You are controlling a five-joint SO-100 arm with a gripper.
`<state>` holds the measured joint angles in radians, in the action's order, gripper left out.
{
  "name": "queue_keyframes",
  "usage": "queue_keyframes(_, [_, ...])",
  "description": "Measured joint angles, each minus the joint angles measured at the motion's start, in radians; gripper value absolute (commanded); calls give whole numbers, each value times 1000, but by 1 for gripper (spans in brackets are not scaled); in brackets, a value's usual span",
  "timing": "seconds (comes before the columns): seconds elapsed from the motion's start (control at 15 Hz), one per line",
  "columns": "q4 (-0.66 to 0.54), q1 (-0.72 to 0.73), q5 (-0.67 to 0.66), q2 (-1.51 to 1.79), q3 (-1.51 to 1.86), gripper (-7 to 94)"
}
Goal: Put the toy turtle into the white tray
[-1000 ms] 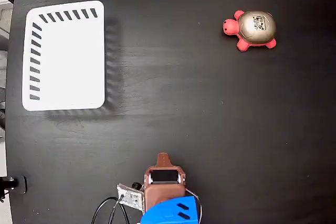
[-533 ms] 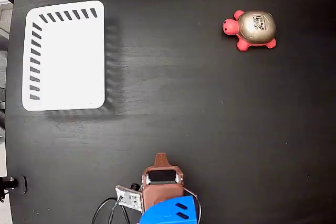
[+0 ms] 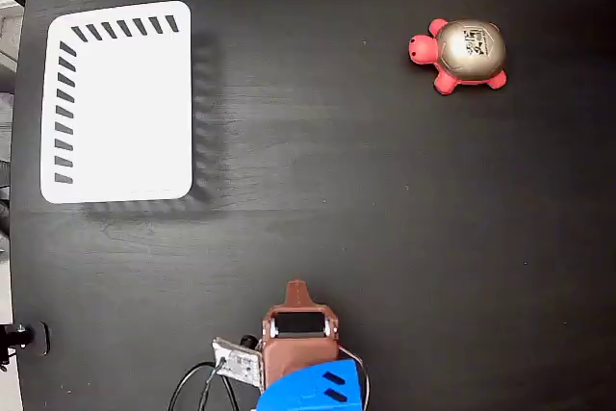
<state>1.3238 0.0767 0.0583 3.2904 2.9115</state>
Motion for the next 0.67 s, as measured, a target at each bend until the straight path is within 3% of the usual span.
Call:
queue_keyframes(0.27, [-161,3,-55,-21,11,0])
queue_keyframes(0.4, [-245,-46,-71,-222,-80,0])
queue_keyframes(0.67, [-276,-158,-87,-749,-482,0])
